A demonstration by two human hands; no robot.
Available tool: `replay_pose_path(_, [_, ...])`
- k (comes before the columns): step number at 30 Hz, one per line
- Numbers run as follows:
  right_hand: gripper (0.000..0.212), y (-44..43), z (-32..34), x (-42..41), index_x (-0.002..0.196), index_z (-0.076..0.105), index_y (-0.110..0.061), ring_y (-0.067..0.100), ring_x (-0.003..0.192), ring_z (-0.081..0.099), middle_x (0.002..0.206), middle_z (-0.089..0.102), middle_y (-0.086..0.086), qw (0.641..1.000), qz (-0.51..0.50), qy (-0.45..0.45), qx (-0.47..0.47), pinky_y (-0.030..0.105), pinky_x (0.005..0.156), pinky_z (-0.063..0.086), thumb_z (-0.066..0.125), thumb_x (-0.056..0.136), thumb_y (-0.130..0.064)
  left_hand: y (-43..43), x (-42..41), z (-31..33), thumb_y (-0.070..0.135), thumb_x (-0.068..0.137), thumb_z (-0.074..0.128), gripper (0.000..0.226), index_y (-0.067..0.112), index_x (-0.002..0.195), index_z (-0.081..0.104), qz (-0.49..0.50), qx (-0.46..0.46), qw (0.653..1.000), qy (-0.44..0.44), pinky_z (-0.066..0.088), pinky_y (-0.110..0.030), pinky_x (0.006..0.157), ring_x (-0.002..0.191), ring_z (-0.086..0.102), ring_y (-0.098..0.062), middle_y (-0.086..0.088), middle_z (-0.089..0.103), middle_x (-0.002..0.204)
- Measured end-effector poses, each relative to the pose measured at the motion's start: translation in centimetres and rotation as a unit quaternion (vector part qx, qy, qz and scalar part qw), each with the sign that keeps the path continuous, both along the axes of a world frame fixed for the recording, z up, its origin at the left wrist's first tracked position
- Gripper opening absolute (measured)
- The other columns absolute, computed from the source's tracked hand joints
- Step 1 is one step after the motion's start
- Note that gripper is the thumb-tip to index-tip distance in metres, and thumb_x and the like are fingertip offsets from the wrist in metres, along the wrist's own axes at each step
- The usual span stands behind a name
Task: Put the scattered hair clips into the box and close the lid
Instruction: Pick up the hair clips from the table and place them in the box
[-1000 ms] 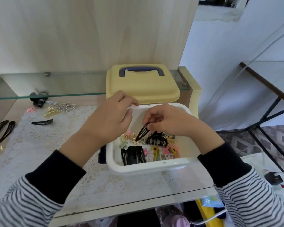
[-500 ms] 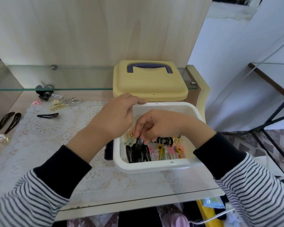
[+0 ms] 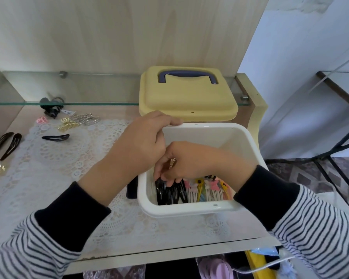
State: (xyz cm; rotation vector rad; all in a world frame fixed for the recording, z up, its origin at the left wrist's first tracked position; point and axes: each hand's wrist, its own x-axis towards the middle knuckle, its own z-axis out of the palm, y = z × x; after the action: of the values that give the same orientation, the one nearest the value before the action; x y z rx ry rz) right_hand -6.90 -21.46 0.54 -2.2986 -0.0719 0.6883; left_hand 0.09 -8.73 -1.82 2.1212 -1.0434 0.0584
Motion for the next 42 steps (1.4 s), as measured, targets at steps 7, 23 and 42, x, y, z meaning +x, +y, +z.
replay_pose_path(7, [0.026,-0.1,-0.1,0.0,0.100,0.074,-0.022,-0.007,0.066,0.057,0.083,0.071,-0.004,0.999,-0.013,-0.042,-0.023,0.007,0.067,0.043,0.059,0.086,-0.006,0.0,0.0,0.1,0.006,0.079,0.033,0.055,0.025,0.116,0.068,-0.003,-0.015,1.000,0.005,0.041,-0.016,0.078,0.093,0.057,-0.010,0.008,0.064,0.111])
replay_pose_path(23, [0.050,-0.7,2.1,-3.9,0.133,0.048,-0.030,0.015,0.106,0.055,0.124,0.055,-0.006,0.940,-0.075,-0.170,-0.285,0.035,0.090,0.045,0.040,0.092,-0.058,0.0,-0.4,0.2,-0.004,0.087,0.039,0.051,0.024,0.121,0.065,0.005,-0.006,1.000,0.021,0.047,-0.037,0.093,0.106,0.056,-0.014,0.005,0.061,0.118])
replay_pose_path(42, [0.049,5.3,0.4,-5.5,0.131,0.049,-0.015,0.021,0.112,0.048,0.127,0.050,0.003,0.827,-0.273,-0.466,-0.155,0.037,0.093,0.044,0.053,0.087,-0.035,8.0,-1.1,-2.6,0.022,0.090,0.041,0.032,0.019,0.112,0.064,0.186,-0.080,0.975,-0.092,0.049,-0.040,0.078,0.095,0.056,-0.011,0.006,0.059,0.111])
